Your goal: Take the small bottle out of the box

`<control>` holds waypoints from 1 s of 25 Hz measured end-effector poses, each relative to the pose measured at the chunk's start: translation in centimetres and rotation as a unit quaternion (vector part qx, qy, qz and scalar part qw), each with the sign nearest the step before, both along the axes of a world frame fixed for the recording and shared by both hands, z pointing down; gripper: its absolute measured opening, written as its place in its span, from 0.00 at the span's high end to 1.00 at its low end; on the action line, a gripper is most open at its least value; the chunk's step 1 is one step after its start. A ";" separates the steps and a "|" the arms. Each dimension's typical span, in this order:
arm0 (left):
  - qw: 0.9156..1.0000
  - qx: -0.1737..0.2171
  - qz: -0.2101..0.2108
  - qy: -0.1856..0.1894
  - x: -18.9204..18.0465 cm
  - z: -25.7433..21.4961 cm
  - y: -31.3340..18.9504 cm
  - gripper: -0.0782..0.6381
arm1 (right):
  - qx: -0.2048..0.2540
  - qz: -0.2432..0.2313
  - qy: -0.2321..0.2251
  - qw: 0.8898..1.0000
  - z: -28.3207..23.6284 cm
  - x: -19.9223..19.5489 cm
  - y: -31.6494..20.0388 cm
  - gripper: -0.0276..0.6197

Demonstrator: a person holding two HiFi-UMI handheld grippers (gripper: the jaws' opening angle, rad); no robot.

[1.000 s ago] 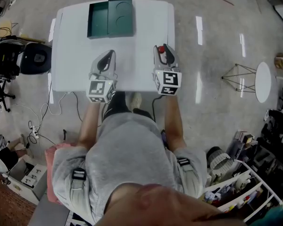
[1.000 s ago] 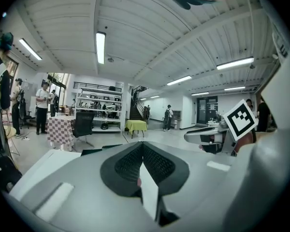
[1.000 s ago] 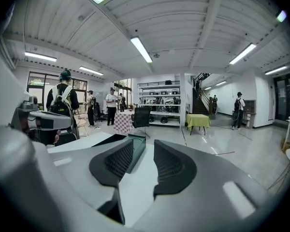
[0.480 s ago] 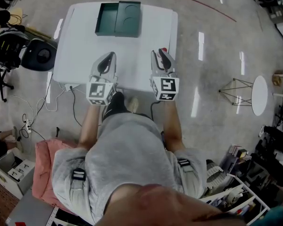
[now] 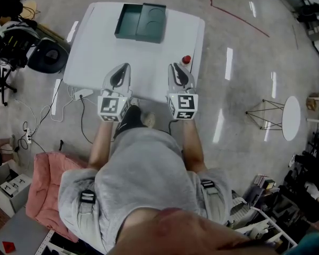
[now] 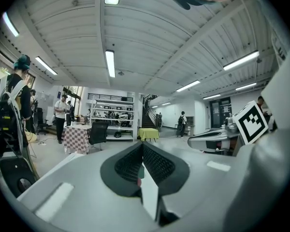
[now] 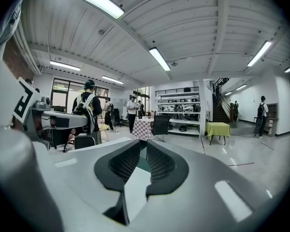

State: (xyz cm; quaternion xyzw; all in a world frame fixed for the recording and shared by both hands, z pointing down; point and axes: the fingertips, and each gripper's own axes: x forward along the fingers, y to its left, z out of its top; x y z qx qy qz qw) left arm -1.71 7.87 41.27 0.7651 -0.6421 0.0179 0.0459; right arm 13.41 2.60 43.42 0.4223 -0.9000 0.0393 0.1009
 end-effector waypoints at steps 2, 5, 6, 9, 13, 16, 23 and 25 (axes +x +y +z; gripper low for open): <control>1.000 -0.003 -0.002 -0.003 -0.3 0.4 0.5 0.88 | -0.001 -0.002 0.000 1.000 0.3 -0.2 0.4 0.90; 1.000 -0.006 -0.002 -0.005 -0.3 0.7 1.2 0.88 | 0.001 0.001 0.001 1.000 0.6 0.0 1.1 0.91; 1.000 -0.007 -0.002 -0.004 -0.3 0.7 1.4 0.88 | 0.000 0.002 0.000 1.000 0.7 0.0 1.3 0.91; 1.000 -0.009 -0.001 -0.004 -0.3 0.8 1.9 0.88 | -0.004 0.004 0.001 1.000 1.1 0.1 1.9 0.92; 1.000 -0.012 0.000 -0.005 -0.4 1.3 2.4 0.87 | -0.009 0.005 0.001 1.000 1.8 0.1 2.9 0.95; 1.000 -0.015 0.000 -0.002 -0.4 1.5 2.7 0.88 | -0.011 0.001 0.004 1.000 2.2 0.1 3.4 0.95; 1.000 -0.019 -0.003 -0.003 -0.2 1.9 3.2 0.88 | -0.013 -0.002 0.006 1.000 2.2 0.2 3.6 0.95; 1.000 -0.019 -0.002 -0.003 -0.2 1.9 3.2 0.88 | -0.013 -0.003 0.006 1.000 2.4 0.1 3.7 0.95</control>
